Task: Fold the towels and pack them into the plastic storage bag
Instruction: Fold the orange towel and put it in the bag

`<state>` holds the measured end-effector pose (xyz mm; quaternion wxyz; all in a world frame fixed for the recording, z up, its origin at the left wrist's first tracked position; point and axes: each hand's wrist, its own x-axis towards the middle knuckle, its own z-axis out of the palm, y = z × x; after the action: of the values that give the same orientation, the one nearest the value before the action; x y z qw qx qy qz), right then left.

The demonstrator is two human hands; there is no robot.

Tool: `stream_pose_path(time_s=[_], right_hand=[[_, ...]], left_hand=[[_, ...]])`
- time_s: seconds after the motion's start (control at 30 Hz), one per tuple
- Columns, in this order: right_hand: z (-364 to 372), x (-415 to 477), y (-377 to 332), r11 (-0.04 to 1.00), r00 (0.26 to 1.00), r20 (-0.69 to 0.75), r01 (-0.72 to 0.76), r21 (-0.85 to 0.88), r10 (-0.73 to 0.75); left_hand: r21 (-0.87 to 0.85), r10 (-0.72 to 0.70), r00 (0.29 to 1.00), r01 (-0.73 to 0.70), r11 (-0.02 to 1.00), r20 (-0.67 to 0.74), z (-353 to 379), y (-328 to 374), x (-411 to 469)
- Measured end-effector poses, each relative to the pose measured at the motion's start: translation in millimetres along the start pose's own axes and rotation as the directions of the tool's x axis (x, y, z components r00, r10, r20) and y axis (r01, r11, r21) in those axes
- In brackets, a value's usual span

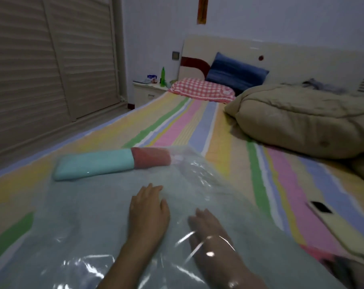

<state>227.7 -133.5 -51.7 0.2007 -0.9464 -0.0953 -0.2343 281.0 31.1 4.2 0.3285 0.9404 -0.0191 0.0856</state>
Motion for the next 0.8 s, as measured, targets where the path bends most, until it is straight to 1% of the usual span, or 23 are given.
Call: stream_pose_path(time_s=[0.03, 0.1, 0.17, 0.2, 0.23, 0.27, 0.3, 0.33, 0.37, 0.4, 0.43, 0.47, 0.53, 0.57, 0.67, 0.73, 0.8], right_hand=[[-16, -17, -1, 1.000, 1.000, 0.031, -0.005, -0.018, 0.005], [-47, -53, -6, 0.997, 0.988, 0.152, 0.030, -0.072, -0.018], [-75, -91, -9, 0.997, 0.967, 0.251, 0.053, -0.062, -0.036], [-89, -108, -10, 1.000, 0.957, 0.289, 0.014, 0.002, -0.013], [-109, -124, -12, 0.992, 0.955, 0.293, -0.085, 0.098, 0.053], [-132, -141, -13, 0.977, 0.958, 0.277, -0.126, 0.172, 0.075], [-155, -160, -12, 0.967, 0.960, 0.276, -0.116, 0.226, 0.051], [-179, -179, -12, 0.974, 0.960, 0.278, -0.034, 0.226, -0.031], [-202, -198, -11, 0.972, 0.938, 0.336, 0.006, 0.236, -0.087], [-226, -214, -10, 0.973, 0.921, 0.372, 0.029, 0.227, -0.114], [-245, -230, -6, 0.975, 0.921, 0.378, 0.010, 0.222, -0.096], [-266, -244, -1, 0.971, 0.940, 0.338, -0.031, 0.236, -0.052], [-293, -273, 19, 0.985, 0.984, 0.178, -0.051, 0.167, 0.021], [-305, -287, 29, 0.989, 0.990, 0.122, -0.092, 0.119, 0.077], [-334, -326, 65, 0.983, 0.983, -0.030, -0.182, -0.022, 0.181], [-353, -352, 89, 0.935, 0.937, -0.149, -0.333, -0.118, 0.315], [-369, -373, 109, 0.834, 0.845, -0.250, -0.521, -0.181, 0.473]], left_hand=[[0.024, 0.043, 0.999, -0.043, 0.999, 0.009, 0, 11, -17], [0.051, 0.149, 0.986, -0.153, 0.987, 0.069, -2, 44, -58], [0.056, 0.274, 0.952, -0.284, 0.957, 0.139, -2, 82, -101], [0.029, 0.332, 0.930, -0.340, 0.940, 0.157, 0, 100, -123], [-0.013, 0.382, 0.908, -0.386, 0.922, 0.170, 2, 116, -146], [-0.053, 0.423, 0.887, -0.420, 0.906, 0.186, 7, 129, -169], [-0.089, 0.457, 0.868, -0.449, 0.889, 0.192, 12, 139, -190], [-0.118, 0.487, 0.852, -0.473, 0.873, 0.191, 19, 148, -209], [-0.136, 0.515, 0.837, -0.497, 0.857, 0.185, 26, 153, -226], [-0.130, 0.536, 0.822, -0.520, 0.844, 0.195, 34, 156, -240], [-0.096, 0.554, 0.803, -0.547, 0.831, 0.220, 42, 156, -250], [-0.042, 0.566, 0.784, -0.576, 0.817, 0.255, 49, 155, -258], [0.036, 0.554, 0.761, -0.599, 0.800, 0.337, 56, 147, -271], [0.059, 0.538, 0.763, -0.594, 0.802, 0.359, 58, 142, -275], [0.136, 0.463, 0.808, -0.538, 0.832, 0.364, 48, 127, -285], [0.176, 0.433, 0.805, -0.534, 0.827, 0.405, 35, 123, -288], [0.261, 0.403, 0.787, -0.558, 0.788, 0.466, 23, 130, -290]])
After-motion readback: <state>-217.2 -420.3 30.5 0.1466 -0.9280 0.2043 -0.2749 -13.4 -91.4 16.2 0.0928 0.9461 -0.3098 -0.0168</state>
